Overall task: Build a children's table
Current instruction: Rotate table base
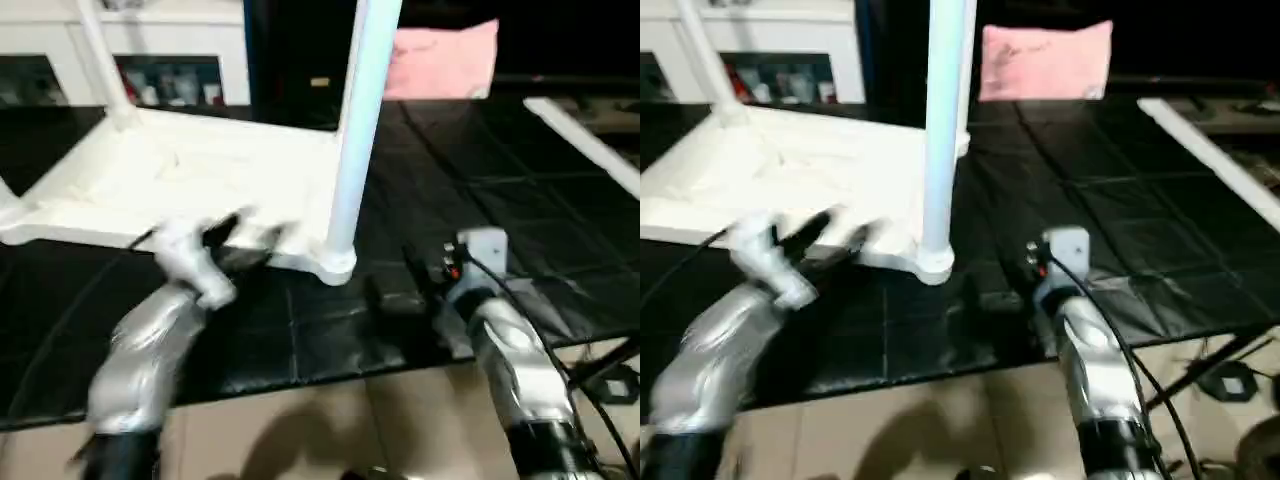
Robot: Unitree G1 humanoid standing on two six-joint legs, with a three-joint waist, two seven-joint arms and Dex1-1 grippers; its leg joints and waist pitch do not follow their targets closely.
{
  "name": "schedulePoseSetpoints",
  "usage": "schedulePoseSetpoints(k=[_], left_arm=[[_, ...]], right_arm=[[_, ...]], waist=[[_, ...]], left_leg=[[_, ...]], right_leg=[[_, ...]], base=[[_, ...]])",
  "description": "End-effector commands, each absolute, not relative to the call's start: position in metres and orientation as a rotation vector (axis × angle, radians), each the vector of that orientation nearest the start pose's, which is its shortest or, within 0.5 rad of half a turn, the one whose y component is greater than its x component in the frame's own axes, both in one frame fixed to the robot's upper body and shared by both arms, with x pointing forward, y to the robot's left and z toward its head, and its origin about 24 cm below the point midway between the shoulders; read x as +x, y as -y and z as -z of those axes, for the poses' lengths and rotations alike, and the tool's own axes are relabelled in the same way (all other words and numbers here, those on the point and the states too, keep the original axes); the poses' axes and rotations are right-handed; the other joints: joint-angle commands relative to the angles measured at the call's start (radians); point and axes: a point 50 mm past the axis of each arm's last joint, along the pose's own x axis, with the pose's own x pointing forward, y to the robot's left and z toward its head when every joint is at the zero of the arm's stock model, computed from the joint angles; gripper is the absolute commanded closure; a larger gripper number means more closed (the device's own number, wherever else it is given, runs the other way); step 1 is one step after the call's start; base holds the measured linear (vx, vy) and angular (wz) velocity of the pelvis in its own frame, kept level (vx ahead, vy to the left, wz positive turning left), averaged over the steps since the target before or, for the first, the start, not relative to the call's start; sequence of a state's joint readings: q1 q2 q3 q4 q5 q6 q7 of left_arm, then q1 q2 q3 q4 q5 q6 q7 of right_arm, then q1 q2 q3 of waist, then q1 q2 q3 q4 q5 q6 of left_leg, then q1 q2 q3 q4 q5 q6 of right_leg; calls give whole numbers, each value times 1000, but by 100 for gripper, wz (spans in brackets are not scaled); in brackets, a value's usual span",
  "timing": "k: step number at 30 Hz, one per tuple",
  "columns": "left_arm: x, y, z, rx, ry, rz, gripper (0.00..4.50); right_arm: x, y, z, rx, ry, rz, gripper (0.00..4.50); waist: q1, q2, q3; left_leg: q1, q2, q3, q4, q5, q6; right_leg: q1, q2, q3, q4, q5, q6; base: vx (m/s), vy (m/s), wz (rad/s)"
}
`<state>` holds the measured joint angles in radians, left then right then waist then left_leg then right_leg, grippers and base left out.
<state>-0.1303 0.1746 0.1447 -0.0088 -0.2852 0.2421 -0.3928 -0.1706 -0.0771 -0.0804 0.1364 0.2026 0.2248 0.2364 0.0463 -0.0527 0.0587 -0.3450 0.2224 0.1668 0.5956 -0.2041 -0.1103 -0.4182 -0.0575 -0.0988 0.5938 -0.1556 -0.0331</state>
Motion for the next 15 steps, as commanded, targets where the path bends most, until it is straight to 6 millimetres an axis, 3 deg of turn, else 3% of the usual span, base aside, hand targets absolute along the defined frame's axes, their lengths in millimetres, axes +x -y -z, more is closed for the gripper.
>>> schedulePoseSetpoints(k=[1, 4, 10, 11, 13, 14, 15], left_arm=[[275, -187, -74, -110, -24, 257, 5], [268, -187, -76, -60, 3, 218, 5], [267, -182, -73, -47, -10, 209, 5], [268, -181, -72, -46, -11, 200, 5], [270, -179, -73, -49, -15, 191, 5], [271, -179, -73, -49, -15, 187, 5], [271, -179, -73, -49, -15, 187, 5]], right_arm=[[284, 159, -45, 178, -152, -211, 0], [277, 163, -46, 137, -149, -175, 0], [268, 160, -50, 88, -146, -262, 0], [267, 159, -51, 73, -143, -274, 0], [268, 158, -52, 42, -141, -277, 0], [267, 156, -52, 28, -150, -290, 0], [267, 156, -52, 28, -150, -290, 0]], waist=[[0, 13, -64], [6, 6, -62], [11, 6, -61], [11, 11, -58], [8, 8, -55], [8, 7, -41], [7, 14, -42]], left_leg=[[-5, 6, 0, -76, -219, 36], [-7, 9, 3, -74, -196, 36], [-10, 5, 5, -73, -200, 36], [-4, 5, 4, -75, -239, 32], [10, 4, 1, -79, -336, 23], [-19, -5, -27, -98, -426, 40], [5, -7, -31, -89, -472, 40]], right_leg=[[51, -56, 45, -89, -411, 5], [52, -62, 53, -82, -359, -30], [54, -60, 54, -85, -367, -14], [53, -61, 52, -87, -412, -6], [52, -60, 44, -100, -543, 21], [81, -79, 12, -111, -696, 63], [73, -84, 0, -127, -756, 77]], base=[[0, 0, 0], [0, 0, 0], [0, 0, 0], [0, 0, 0], [0, 0, 0], [0, 0, 0], [0, 0, 0]])
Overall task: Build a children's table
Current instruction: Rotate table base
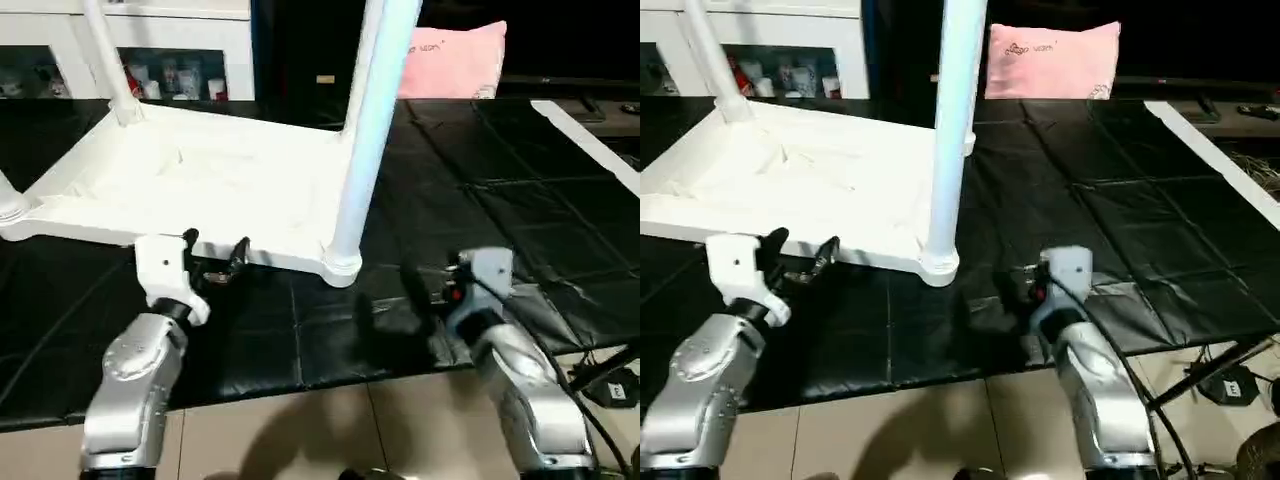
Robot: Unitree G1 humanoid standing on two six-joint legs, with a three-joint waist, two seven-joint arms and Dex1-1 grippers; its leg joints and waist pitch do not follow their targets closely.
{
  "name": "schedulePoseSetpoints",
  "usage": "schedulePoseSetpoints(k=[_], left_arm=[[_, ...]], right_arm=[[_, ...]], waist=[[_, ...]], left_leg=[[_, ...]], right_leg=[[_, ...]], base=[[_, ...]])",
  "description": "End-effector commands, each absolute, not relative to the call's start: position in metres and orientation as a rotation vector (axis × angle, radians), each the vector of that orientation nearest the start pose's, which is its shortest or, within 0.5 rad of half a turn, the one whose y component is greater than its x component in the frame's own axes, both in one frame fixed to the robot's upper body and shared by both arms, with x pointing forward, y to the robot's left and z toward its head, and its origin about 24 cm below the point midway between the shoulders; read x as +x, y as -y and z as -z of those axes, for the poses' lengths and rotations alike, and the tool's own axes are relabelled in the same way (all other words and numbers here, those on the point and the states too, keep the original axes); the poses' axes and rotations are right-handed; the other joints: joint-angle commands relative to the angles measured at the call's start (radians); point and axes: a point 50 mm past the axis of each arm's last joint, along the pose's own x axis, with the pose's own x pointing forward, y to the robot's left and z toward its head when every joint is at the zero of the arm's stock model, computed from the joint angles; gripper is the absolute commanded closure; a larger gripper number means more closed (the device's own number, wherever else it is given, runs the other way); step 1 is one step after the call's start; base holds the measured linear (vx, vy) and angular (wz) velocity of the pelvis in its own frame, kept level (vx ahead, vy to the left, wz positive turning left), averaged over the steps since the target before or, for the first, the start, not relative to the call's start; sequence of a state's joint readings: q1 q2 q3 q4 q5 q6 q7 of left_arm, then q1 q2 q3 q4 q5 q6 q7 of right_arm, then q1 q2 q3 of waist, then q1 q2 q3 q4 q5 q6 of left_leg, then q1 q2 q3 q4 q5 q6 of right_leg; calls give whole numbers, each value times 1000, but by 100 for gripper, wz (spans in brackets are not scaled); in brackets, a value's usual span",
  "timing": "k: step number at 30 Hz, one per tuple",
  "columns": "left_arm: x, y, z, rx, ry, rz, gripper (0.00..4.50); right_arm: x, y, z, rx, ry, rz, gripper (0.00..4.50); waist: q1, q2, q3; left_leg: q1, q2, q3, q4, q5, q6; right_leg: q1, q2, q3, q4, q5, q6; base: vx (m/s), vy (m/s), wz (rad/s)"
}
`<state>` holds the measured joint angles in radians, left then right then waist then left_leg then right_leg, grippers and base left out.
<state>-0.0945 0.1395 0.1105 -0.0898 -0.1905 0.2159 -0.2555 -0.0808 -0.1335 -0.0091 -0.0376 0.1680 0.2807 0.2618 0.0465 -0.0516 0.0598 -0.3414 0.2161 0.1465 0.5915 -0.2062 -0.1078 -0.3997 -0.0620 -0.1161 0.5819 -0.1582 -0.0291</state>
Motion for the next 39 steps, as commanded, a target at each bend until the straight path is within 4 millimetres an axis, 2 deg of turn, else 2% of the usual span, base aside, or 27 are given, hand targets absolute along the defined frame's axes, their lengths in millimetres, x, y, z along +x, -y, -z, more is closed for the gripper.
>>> schedulePoseSetpoints(k=[1, 3, 4, 5, 6, 7, 8, 9, 11, 12, 13, 14, 16, 19, 21, 25, 27, 28, 29, 30, 31, 32, 33, 34, 35, 36, 39], left_arm=[[271, -179, -73, -51, -19, 180, 5], [271, -180, -73, -52, -21, 176, 5], [270, -180, -72, -60, -23, 170, 5], [270, -181, -72, -66, -24, 165, 5], [271, -181, -72, -81, -23, 162, 5], [271, -181, -73, -86, -22, 161, 5], [272, -181, -73, -83, -21, 166, 5], [272, -181, -73, -83, -21, 166, 5], [272, -180, -73, -65, -25, 180, 5], [272, -179, -73, -69, -26, 180, 5], [271, -179, -73, -70, -28, 185, 5], [271, -178, -72, -69, -29, 188, 5], [270, -178, -72, -69, -31, 189, 5], [269, -178, -71, -70, -35, 186, 5], [269, -177, -70, -66, -39, 185, 5], [268, -178, -69, -70, -43, 179, 5], [267, -179, -68, -77, -41, 166, 5], [267, -179, -68, -78, -42, 165, 5], [266, -180, -66, -75, -49, 161, 5], [266, -180, -66, -75, -49, 161, 5], [266, -180, -66, -70, -53, 162, 5], [266, -181, -65, -64, -57, 165, 5], [265, -180, -64, -63, -60, 169, 5], [265, -180, -64, -63, -60, 169, 5], [265, -180, -64, -63, -60, 171, 5], [265, -180, -64, -63, -60, 171, 5], [266, -180, -64, -52, -64, 180, 5]], right_arm=[[267, 156, -52, 18, -152, -293, 0], [267, 156, -52, 24, -153, -282, 0], [267, 158, -50, 46, -162, -260, 0], [267, 160, -49, 56, -168, -250, 0], [267, 163, -49, 89, -173, -225, 0], [267, 164, -48, 101, -175, -214, 0], [268, 167, -48, 120, -177, -194, 0], [268, 167, -48, 120, -177, -194, 0], [268, 171, -47, 104, -178, -177, 0], [268, 172, -47, 104, -179, -166, 0], [268, 175, -47, 109, -179, -144, 0], [267, 177, -46, 113, -179, -127, 0], [267, 179, -46, 118, -181, -114, 0], [267, 178, -46, 91, -186, -141, 0], [267, 173, -48, 12, -189, -202, 0], [266, 171, -48, 64, -181, -196, 0], [267, 171, -46, 80, -196, -185, 0], [267, 171, -46, 76, -198, -185, 0], [266, 172, -45, 57, -202, -190, 0], [266, 172, -45, 57, -202, -190, 0], [266, 172, -45, 58, -201, -191, 0], [266, 172, -45, 57, -202, -194, 0], [266, 173, -45, 48, -202, -197, 0], [266, 173, -45, 48, -202, -197, 0], [266, 173, -45, 46, -201, -198, 0], [266, 173, -45, 46, -201, -198, 0], [266, 171, -45, 37, -202, -208, 0]], waist=[[6, 8, -39], [-11, 24, -31], [-29, 32, -36], [-36, 21, -23], [-42, 33, -14], [-39, 34, -12], [-27, 39, -24], [-30, 21, -16], [-16, 10, -9], [-2, 5, -28], [7, 1, -38], [17, 8, -57], [6, 20, -66], [-28, 33, -83], [-24, 15, -89], [5, 6, -94], [-30, 29, -104], [-61, 26, -107], [-81, 17, -121], [-87, 7, -127], [-28, -69, -90], [-4, -70, -101], [6, -63, -92], [3, -60, -92], [-14, -16, -86], [-14, -16, -86], [-21, 10, -66]], left_leg=[[-17, -9, -28, -89, -497, 53], [-33, -14, -49, -79, -526, 68], [52, 8, -28, -54, -549, 41], [82, 3, -24, -44, -586, 31], [87, 25, -34, -67, -691, 13], [80, 50, -39, -94, -760, 12], [59, 93, -57, -146, -820, 17], [74, 75, -41, -138, -825, 15], [103, -17, 13, -35, -607, 17], [45, -20, 16, -31, -420, 43], [30, -20, 18, -36, -351, 53], [24, -10, 16, -68, -219, 77], [31, 1, 7, -82, -166, 87], [94, 20, -19, -82, -45, 178], [68, -26, -2, -50, 90, 283], [4, -70, 9, -10, 167, 287], [136, -16, -63, -10, 486, 344], [214, 32, -123, 4, 673, 427], [282, 107, -200, 22, 992, 547], [282, 95, -223, 41, 1128, 541], [-18, -145, -80, 72, 602, 328], [-38, -138, -65, 112, 378, 283], [-59, -99, -59, 71, 139, 155], [-45, -101, -47, 40, 152, 99], [-24, -90, -37, 0, 229, 18], [-24, -90, -37, 0, 229, 18], [23, -17, -42, -40, 126, -16]], right_leg=[[78, -98, -5, -117, -788, 73], [118, -118, -49, -132, -858, 63], [63, -92, -29, -148, -857, 44], [44, -83, -61, -169, -836, 34], [59, -59, -86, -154, -746, 31], [75, -51, -75, -120, -682, 22], [119, -57, -15, -3, -499, -11], [91, -65, 6, -30, -511, -39], [54, -102, 9, -145, -894, -8], [117, -116, 26, -139, -951, 32], [134, -118, 40, -136, -928, 35], [146, -85, 45, -103, -673, -35], [146, -63, 33, -76, -485, -90], [110, -39, 17, -16, -136, -205], [145, -41, 38, -10, -14, -246], [217, -29, 83, 1, 152, -286], [96, 21, 38, 76, 270, -217], [3, 8, 33, 103, 192, -153], [-103, -72, 68, 122, 11, -31], [-124, -104, 99, 126, 51, 1], [129, -78, 182, 60, 659, 58], [155, -113, 233, 65, 924, -3], [164, -96, 222, 88, 1271, -85], [153, -47, 186, 93, 1278, -87], [146, 8, 158, 77, 985, -69], [146, 8, 158, 77, 985, -69], [94, -15, 132, 25, 335, -139]], base=[[-19, 5, 35], [9, 8, 47], [25, -7, 46], [15, -6, 21], [0, -6, 20], [0, 0, 0], [0, 0, 0], [0, 0, 0], [98, -19, -3], [132, -17, -7], [143, -7, -13], [122, 18, -1], [132, 25, -2], [173, 17, 2], [181, 41, -1], [134, 63, 9], [142, 37, 19], [99, 0, 2], [-4, -17, -32], [-4, -17, -32], [-63, 27, -8], [0, 0, 0], [-40, 75, 29], [-85, 59, 12], [-128, 53, 12], [-126, 12, -3], [-99, 5, 3]])
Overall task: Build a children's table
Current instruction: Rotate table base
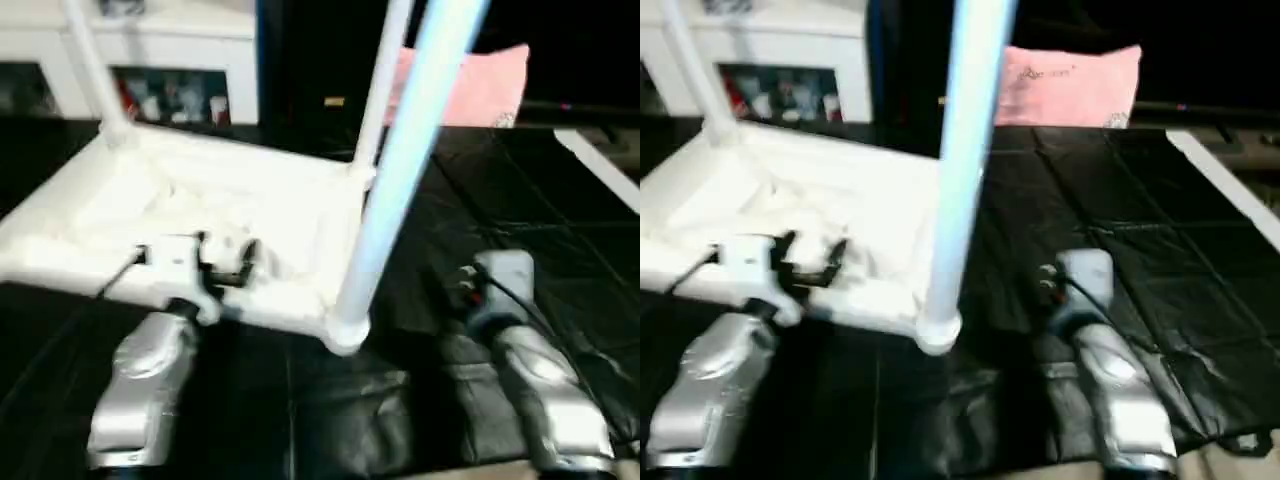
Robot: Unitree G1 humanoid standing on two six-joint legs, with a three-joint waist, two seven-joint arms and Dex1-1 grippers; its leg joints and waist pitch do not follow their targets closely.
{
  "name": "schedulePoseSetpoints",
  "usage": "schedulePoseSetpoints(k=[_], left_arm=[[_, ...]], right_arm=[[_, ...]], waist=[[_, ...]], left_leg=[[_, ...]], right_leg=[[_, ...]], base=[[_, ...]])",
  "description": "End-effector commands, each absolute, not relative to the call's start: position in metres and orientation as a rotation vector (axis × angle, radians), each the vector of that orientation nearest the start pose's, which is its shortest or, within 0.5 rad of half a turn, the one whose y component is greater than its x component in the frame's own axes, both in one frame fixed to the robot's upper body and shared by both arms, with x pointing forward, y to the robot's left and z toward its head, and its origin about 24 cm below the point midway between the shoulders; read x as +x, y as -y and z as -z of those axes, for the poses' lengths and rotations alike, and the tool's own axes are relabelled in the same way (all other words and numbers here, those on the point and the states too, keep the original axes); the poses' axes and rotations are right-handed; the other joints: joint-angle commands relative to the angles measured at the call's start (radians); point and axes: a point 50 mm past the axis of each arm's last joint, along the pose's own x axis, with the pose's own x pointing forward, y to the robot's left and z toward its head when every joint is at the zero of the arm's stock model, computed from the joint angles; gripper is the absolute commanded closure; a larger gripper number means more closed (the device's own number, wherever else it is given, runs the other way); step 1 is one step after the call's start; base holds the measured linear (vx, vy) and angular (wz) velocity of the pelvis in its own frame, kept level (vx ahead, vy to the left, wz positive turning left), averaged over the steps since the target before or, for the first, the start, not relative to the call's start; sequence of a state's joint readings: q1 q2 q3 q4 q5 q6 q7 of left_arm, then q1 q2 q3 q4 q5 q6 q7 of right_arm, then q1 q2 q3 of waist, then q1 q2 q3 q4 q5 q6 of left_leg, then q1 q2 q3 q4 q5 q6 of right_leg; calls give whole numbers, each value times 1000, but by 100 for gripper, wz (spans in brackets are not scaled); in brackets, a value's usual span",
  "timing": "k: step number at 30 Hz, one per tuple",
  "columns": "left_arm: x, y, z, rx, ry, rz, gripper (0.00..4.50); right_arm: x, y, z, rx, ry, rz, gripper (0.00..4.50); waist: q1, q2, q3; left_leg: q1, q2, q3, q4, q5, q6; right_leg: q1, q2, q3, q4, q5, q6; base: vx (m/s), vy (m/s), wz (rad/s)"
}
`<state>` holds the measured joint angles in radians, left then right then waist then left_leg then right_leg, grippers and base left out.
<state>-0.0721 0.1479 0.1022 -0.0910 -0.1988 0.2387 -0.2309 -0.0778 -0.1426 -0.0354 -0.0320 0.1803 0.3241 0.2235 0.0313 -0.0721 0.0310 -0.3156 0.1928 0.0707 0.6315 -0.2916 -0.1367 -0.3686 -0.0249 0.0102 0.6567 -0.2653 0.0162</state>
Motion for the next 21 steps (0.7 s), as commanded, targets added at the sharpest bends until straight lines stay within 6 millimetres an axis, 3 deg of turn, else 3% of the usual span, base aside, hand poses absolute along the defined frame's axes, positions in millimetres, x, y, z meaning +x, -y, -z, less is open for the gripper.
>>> schedulePoseSetpoints(k=[1, 2, 5, 6, 11, 14, 16, 17, 18, 19, 20, 21], left_arm=[[267, -179, -64, -43, -63, 190, 5], [267, -179, -65, -41, -63, 193, 5], [268, -176, -67, -46, -53, 250, 5], [269, -175, -68, -47, -46, 279, 5], [273, -169, -71, 13, -106, 475, 5], [277, -167, -74, 157, -167, 706, 5], [279, -168, -76, 207, -206, 815, 5], [284, -169, -81, 265, -253, 939, 5], [287, -170, -83, 286, -274, 978, 5], [289, -169, -84, 306, -284, 1009, 5], [290, -169, -85, 318, -290, 1027, 5], [293, -168, -87, 345, -304, 1065, 5]], right_arm=[[266, 170, -45, 28, -202, -218, 0], [266, 170, -45, 24, -201, -222, 0], [266, 168, -45, 23, -199, -229, 0], [267, 168, -45, 22, -198, -231, 0], [271, 168, -47, -19, -197, -256, 0], [275, 168, -50, -113, -182, -317, 0], [275, 167, -54, -139, -167, -390, 0], [275, 166, -56, -158, -169, -463, 0], [275, 166, -57, -165, -175, -488, 0], [274, 166, -58, -164, -180, -514, 0], [273, 166, -58, -164, -183, -529, 0], [272, 166, -59, -165, -193, -565, 0]], waist=[[-6, 27, -33], [-2, 25, -29], [3, 15, -23], [3, 20, -23], [2, 20, -23], [3, 26, -26], [4, 29, -33], [4, 33, -38], [5, 29, -38], [7, 35, -48], [7, 32, -47], [7, 35, -43]], left_leg=[[4, 10, 37, -85, 129, 3], [7, 11, 41, -91, 14, -4], [2, 11, 56, -98, -93, 11], [-3, 12, 58, -101, -109, 11], [-12, 9, 67, -104, -154, -2], [-15, 8, 66, -105, -143, -1], [-19, 7, 68, -100, -90, -3], [-22, 7, 70, -95, -36, 1], [-22, 2, 72, -94, -13, 9], [-21, 0, 72, -89, 55, 17], [-26, -1, 73, -88, 93, 23], [-28, -1, 75, -90, 80, 21]], right_leg=[[59, -55, 6, -60, 316, -193], [59, -60, 10, -71, 152, -201], [47, -66, 18, -89, -47, -179], [42, -68, 19, -91, -89, -170], [24, -65, 20, -99, -173, -126], [19, -65, 22, -97, -157, -124], [25, -65, 22, -89, -75, -138], [28, -65, 22, -81, 12, -156], [28, -61, 22, -83, 39, -157], [29, -57, 19, -70, 143, -172], [34, -56, 17, -68, 213, -188], [36, -57, 17, -70, 217, -201]], base=[[-107, 15, 2], [-55, 9, 3], [-126, 17, 8], [-99, 15, 4], [-56, -3, 0], [0, 0, 0], [0, 0, 0], [0, 0, 0], [0, 0, 0], [0, 0, 0], [0, 0, 0], [0, 0, 0]])
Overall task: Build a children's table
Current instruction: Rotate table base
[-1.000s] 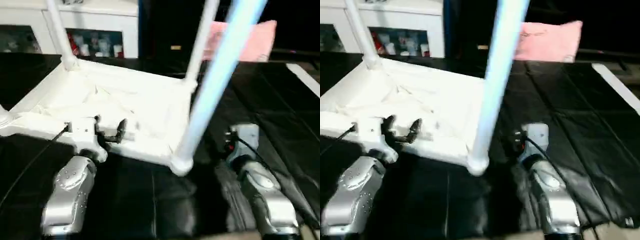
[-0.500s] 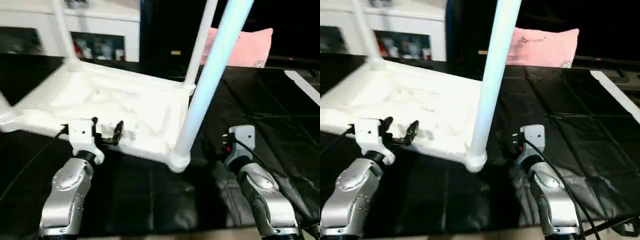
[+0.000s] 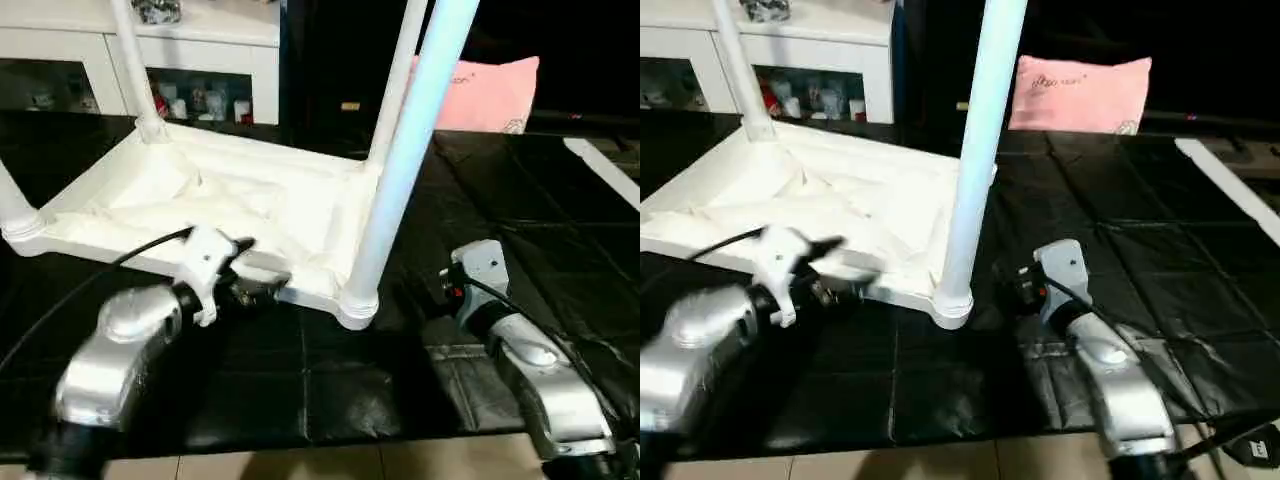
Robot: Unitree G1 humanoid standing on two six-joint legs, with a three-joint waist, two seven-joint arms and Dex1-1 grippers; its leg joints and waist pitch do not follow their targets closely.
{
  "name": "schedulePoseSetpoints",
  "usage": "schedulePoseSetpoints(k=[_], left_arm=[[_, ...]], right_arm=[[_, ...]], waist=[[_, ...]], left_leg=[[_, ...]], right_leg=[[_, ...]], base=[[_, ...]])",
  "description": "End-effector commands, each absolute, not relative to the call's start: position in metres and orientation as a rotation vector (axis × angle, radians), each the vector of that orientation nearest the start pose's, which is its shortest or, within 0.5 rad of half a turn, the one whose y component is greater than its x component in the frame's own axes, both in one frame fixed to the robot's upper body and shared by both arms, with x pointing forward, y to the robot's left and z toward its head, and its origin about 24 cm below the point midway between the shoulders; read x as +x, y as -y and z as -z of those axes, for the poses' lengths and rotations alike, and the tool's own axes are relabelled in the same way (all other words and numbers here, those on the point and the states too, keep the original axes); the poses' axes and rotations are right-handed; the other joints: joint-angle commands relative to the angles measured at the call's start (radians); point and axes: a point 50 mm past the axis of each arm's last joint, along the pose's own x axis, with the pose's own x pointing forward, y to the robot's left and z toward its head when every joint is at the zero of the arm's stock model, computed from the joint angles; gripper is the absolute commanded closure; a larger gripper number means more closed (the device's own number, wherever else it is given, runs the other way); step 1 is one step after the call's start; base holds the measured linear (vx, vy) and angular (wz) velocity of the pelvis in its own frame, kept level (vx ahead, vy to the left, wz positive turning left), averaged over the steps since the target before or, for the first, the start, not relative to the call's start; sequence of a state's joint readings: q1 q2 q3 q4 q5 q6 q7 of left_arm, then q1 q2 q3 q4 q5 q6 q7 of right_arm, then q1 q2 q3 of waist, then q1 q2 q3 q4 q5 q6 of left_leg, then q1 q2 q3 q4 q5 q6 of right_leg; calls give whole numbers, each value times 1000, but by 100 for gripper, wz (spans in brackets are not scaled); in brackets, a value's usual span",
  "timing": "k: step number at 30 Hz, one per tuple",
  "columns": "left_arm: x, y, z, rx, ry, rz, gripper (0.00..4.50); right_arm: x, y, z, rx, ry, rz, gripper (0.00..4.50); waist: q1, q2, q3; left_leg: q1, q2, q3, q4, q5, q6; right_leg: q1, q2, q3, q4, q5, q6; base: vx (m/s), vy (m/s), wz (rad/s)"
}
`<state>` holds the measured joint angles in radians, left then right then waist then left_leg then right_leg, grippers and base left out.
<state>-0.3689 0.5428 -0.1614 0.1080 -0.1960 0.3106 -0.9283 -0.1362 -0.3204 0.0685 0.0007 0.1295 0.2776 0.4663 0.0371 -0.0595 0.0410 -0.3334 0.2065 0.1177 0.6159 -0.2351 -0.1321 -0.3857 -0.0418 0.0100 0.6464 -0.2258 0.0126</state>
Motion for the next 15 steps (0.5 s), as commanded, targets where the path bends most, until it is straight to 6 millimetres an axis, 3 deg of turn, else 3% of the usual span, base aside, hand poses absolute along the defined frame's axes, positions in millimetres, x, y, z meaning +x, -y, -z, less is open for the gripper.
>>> schedulePoseSetpoints(k=[1, 2, 4, 6, 8, 11, 12, 13, 14, 15], left_arm=[[300, -166, -90, 395, -320, 1118, 5], [307, -162, -94, 440, -331, 1174, 5], [312, -156, -97, 450, -340, 1230, 21], [318, -147, -100, 479, -368, 1318, 32], [320, -144, -99, 501, -392, 1352, 48], [327, -137, -94, 547, -452, 1411, 77], [333, -133, -89, 606, -472, 1418, 83], [334, -133, -89, 612, -473, 1418, 83], [338, -131, -87, 645, -484, 1427, 101], [339, -130, -86, 655, -489, 1427, 101]], right_arm=[[269, 167, -61, -177, -207, -621, 0], [266, 168, -64, -195, -214, -680, 0], [263, 170, -66, -200, -222, -718, 0], [259, 173, -70, -194, -234, -767, 0], [257, 174, -72, -194, -238, -785, 0], [253, 178, -74, -201, -251, -815, 0], [251, 179, -75, -204, -255, -822, 0], [251, 179, -76, -204, -256, -822, 0], [250, 180, -76, -207, -259, -825, 0], [249, 181, -76, -208, -261, -826, 0]], waist=[[4, 31, -55], [5, 26, -54], [10, 27, -52], [14, 36, -52], [14, 29, -50], [14, 49, -51], [16, 63, -50], [13, 52, -50], [17, 47, -53], [18, 58, -51]], left_leg=[[-8, -14, 26, -73, 14, 14], [-7, -12, 28, -75, -2, 18], [-9, -11, 28, -75, -16, 22], [-9, -8, 28, -75, -26, 17], [-12, -9, 30, -76, -29, 18], [-11, -9, 27, -74, -37, 14], [-13, -11, 26, -72, -39, 12], [-11, -14, 31, -72, -44, 19], [-14, -15, 28, -71, -32, 20], [-13, -14, 29, -71, -36, 18]], right_leg=[[55, -42, 17, -57, 175, -205], [56, -42, 17, -60, 160, -212], [60, -46, 20, -62, 136, -217], [61, -51, 21, -62, 122, -233], [64, -50, 22, -66, 112, -239], [66, -52, 23, -66, 102, -252], [67, -51, 24, -67, 104, -255], [66, -46, 24, -78, 97, -249], [74, -48, 26, -72, 114, -255], [70, -48, 25, -77, 105, -255]], base=[[0, 0, 0], [0, 0, 0], [0, 0, 0], [0, 0, 0], [0, 0, 0], [0, 0, 0], [0, 0, 0], [0, 0, 0], [0, 0, 0], [0, 0, 0]])
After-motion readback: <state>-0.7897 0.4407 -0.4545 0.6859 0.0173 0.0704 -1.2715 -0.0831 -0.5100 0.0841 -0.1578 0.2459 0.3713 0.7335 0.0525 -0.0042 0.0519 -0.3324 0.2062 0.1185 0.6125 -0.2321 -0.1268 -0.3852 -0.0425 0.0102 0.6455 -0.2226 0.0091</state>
